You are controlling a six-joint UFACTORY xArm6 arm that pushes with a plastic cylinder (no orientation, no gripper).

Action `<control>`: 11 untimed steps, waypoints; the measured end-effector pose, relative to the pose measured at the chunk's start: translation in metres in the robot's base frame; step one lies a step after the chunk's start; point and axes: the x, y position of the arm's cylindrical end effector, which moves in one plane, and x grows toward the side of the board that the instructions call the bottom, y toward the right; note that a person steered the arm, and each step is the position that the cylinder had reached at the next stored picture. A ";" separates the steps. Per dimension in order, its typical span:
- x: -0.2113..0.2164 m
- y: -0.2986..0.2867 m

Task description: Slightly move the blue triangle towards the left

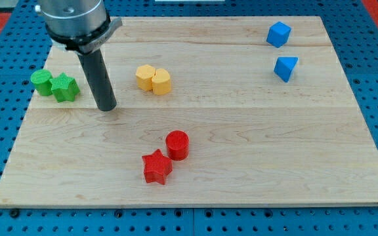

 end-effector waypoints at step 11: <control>-0.100 0.330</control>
